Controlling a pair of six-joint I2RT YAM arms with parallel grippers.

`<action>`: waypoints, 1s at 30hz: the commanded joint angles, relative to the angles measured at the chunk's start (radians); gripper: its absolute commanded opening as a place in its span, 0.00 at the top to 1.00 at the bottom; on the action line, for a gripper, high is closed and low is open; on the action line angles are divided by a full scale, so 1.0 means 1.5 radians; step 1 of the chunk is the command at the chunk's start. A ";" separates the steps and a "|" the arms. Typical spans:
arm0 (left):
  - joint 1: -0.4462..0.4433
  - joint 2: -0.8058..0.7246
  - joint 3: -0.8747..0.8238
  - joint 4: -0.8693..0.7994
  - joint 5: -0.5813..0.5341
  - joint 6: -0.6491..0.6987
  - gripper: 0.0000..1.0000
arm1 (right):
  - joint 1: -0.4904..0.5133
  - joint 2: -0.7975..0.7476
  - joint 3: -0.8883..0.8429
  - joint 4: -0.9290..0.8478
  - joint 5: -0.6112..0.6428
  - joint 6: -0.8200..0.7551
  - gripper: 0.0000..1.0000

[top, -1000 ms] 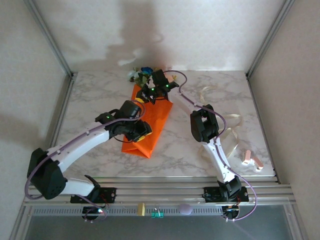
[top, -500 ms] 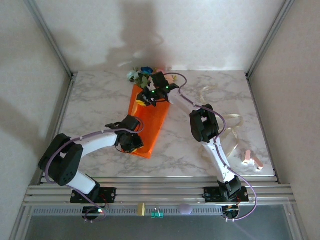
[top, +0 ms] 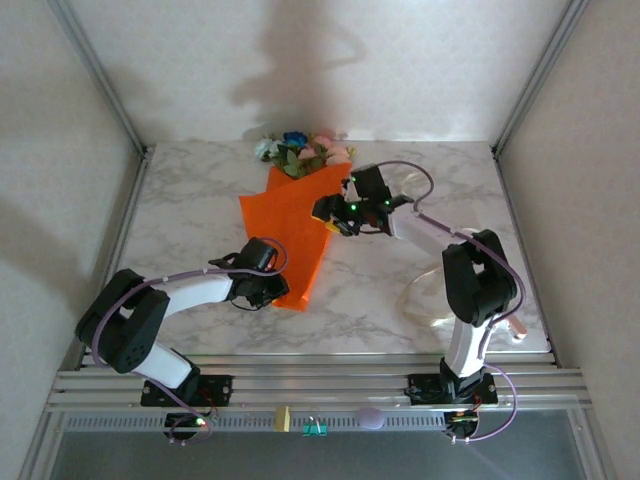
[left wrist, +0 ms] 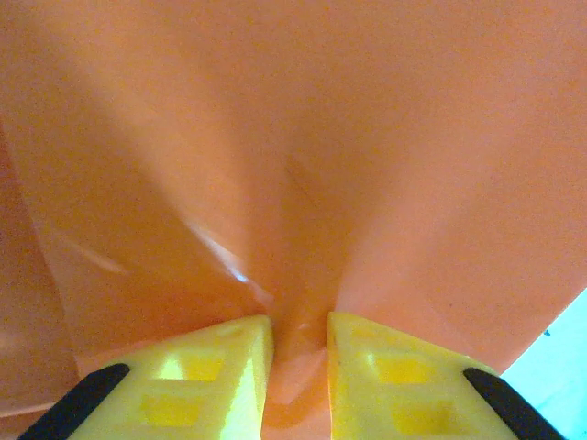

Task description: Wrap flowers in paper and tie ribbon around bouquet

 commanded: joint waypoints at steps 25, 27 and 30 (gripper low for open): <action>0.015 0.042 -0.051 -0.013 -0.016 0.027 0.78 | 0.078 0.054 -0.228 0.273 -0.025 0.061 0.80; 0.015 0.045 -0.051 -0.015 -0.016 0.030 0.78 | 0.074 0.059 -0.220 0.277 -0.025 0.063 1.00; 0.016 0.044 -0.051 -0.017 -0.016 0.033 0.78 | 0.071 0.055 -0.215 0.273 -0.017 0.061 1.00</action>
